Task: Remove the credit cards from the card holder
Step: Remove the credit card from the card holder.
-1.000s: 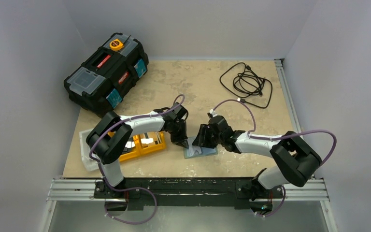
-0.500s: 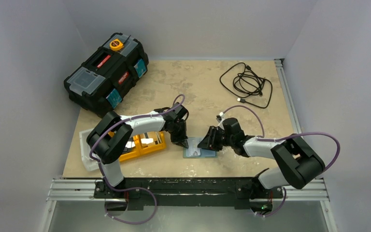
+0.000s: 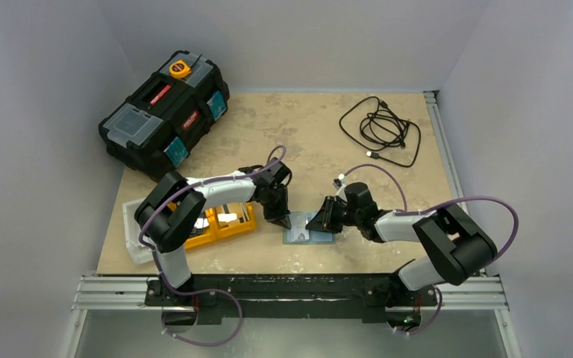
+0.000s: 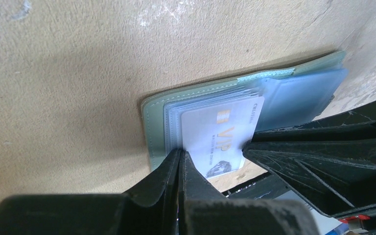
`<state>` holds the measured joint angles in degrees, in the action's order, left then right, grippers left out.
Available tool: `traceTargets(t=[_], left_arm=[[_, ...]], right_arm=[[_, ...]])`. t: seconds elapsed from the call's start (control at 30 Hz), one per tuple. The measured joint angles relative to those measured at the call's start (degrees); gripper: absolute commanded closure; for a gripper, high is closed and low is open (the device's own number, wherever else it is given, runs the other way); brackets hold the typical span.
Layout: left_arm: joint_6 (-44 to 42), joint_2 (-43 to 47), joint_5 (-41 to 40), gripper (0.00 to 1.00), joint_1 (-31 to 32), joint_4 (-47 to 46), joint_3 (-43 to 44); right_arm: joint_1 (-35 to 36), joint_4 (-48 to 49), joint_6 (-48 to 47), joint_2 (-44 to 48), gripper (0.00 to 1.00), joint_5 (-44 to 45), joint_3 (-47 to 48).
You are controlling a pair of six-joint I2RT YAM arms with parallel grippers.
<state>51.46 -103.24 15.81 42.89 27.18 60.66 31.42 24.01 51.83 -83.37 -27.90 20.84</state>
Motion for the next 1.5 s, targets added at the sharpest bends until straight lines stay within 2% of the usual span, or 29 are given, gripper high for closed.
traceTargets(t=[0.2,0.43,1.13,1.17,1.23,1.3,1.5], left_arm=[[0.0,-0.2,0.0,1.0,0.1,0.3,0.3],[0.0,-0.4,-0.5,1.0,0.3,0.9,0.7],[1.5,-0.7,-1.4,1.0,-0.2,0.7,0.5],[1.5,-0.7,-1.5,1.0,-0.2,0.7,0.5],[1.5,-0.7,-1.5,1.0,-0.2,0.7,0.5],[1.5,-0.7,-1.5,1.0,-0.2,0.7,0.5],[1.5,-0.7,-1.5,1.0,-0.2,0.7,0.5]], right_arm=[[0.0,1.3,0.5,-1.1,0.89,-0.5,0.0],[0.0,1.6,1.1,-1.4,1.0,-0.6,-0.3],[-3.6,-3.7,0.1,3.8,1.0,1.7,-1.6],[-3.7,-3.9,-0.1,3.8,0.96,1.7,-1.6],[-3.9,-3.9,-0.4,4.0,0.82,1.7,-1.7],[-4.1,-3.9,-0.7,3.9,0.74,1.7,-1.7],[-4.1,-2.4,-0.9,2.8,0.73,1.0,-1.9]])
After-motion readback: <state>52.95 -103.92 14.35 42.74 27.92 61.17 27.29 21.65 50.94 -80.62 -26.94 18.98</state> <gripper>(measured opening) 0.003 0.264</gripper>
